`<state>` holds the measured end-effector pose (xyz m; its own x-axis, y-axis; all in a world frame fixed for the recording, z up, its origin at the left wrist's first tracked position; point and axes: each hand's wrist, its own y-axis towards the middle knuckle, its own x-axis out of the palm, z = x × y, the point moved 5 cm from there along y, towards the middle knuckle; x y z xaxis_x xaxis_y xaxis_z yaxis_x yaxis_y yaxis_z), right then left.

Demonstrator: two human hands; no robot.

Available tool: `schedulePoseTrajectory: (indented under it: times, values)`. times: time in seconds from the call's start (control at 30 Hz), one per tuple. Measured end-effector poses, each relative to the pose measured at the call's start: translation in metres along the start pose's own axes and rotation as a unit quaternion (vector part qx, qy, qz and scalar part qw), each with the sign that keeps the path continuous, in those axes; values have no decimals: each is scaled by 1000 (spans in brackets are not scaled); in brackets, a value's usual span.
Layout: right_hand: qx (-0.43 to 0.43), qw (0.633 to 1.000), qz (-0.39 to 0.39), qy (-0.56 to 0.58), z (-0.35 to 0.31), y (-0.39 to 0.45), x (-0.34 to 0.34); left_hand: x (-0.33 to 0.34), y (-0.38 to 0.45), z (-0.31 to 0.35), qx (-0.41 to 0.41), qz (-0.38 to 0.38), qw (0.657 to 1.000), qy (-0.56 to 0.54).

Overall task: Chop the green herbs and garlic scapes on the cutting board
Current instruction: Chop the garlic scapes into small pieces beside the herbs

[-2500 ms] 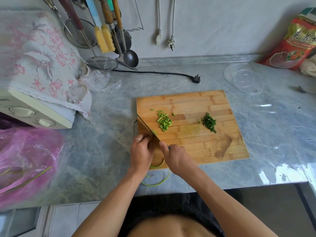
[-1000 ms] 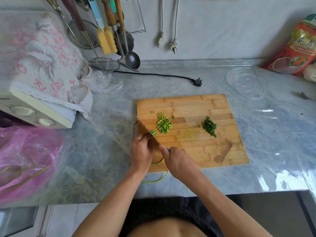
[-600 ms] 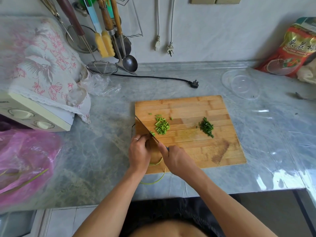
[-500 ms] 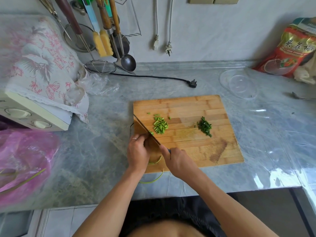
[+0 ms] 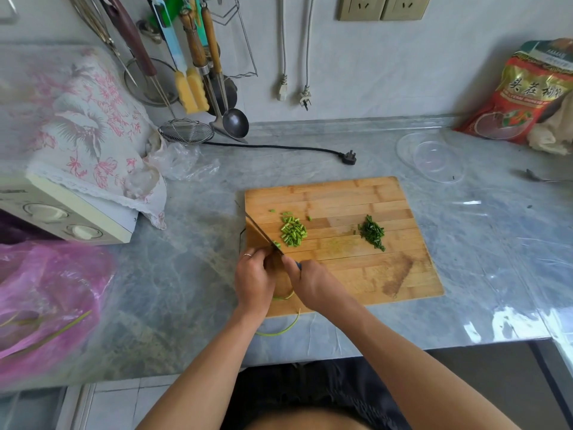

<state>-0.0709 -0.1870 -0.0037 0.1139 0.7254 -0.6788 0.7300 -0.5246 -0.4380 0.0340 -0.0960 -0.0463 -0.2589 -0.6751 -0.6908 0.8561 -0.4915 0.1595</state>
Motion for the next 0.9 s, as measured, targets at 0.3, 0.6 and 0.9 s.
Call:
schedulePoseTrajectory:
  times: [0.3,0.6,0.9]
  values:
    - [1,999,-28,-25,8,-5,-4,-4,-1,4,4,15,1000,15]
    - [6,999,-32,-20,17,-17,-7,-4,0,3,8,16,1000,24]
    - [18,999,-17,24,5,3,-26,-10,-4,8,35,39,997,48]
